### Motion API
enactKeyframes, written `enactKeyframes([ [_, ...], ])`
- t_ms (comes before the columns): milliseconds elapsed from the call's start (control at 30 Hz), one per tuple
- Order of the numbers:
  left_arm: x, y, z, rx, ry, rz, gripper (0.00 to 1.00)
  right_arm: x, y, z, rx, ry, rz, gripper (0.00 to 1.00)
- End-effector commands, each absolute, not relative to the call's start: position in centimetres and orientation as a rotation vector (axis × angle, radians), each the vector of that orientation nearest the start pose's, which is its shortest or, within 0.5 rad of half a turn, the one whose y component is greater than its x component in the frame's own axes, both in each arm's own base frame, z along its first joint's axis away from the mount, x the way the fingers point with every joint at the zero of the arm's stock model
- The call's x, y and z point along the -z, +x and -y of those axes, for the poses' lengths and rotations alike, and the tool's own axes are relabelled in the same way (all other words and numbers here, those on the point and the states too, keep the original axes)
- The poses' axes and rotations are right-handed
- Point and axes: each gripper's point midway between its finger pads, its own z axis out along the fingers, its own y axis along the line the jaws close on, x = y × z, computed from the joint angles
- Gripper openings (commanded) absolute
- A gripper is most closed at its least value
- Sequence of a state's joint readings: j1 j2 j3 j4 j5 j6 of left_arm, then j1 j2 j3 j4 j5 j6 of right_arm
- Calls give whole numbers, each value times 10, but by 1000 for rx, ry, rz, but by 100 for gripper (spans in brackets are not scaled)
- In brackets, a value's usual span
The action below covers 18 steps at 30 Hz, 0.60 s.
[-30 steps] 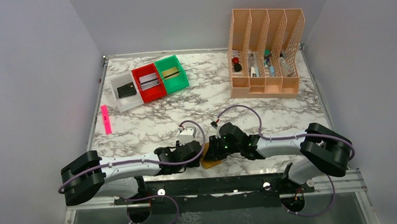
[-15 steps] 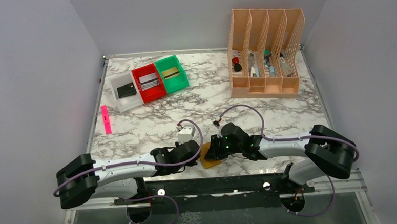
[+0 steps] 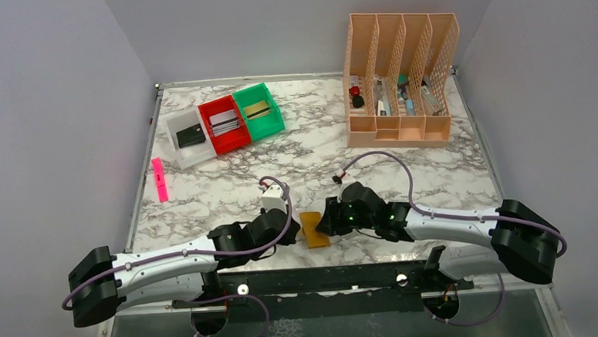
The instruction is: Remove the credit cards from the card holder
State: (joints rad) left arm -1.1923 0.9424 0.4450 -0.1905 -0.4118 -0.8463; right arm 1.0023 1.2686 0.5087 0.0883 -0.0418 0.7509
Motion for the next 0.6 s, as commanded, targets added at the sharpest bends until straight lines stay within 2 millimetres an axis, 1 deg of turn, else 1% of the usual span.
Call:
enactKeyframes([
  [0, -137, 155, 264, 738, 196, -2148, 0, -71, 163, -287, -822, -284, -2374, 38],
  [100, -153, 155, 274, 766, 234, -2127, 0, -76, 167, -278, -782, -242, -2350, 42],
  [167, -156, 155, 281, 775, 262, -2128, 0, -78, 170, -270, -754, -213, -2333, 46],
  [300, -141, 156, 287, 730, 302, -2173, 0, -81, 173, -257, -726, -141, -2309, 50],
  [400, -125, 155, 284, 679, 297, -2220, 0, -79, 172, -253, -729, -123, -2305, 52],
  [500, -115, 156, 274, 632, 259, -2245, 0, -75, 170, -256, -747, -135, -2316, 53],
  [567, -110, 158, 261, 579, 212, -2256, 0, -70, 168, -259, -741, -147, -2335, 53],
])
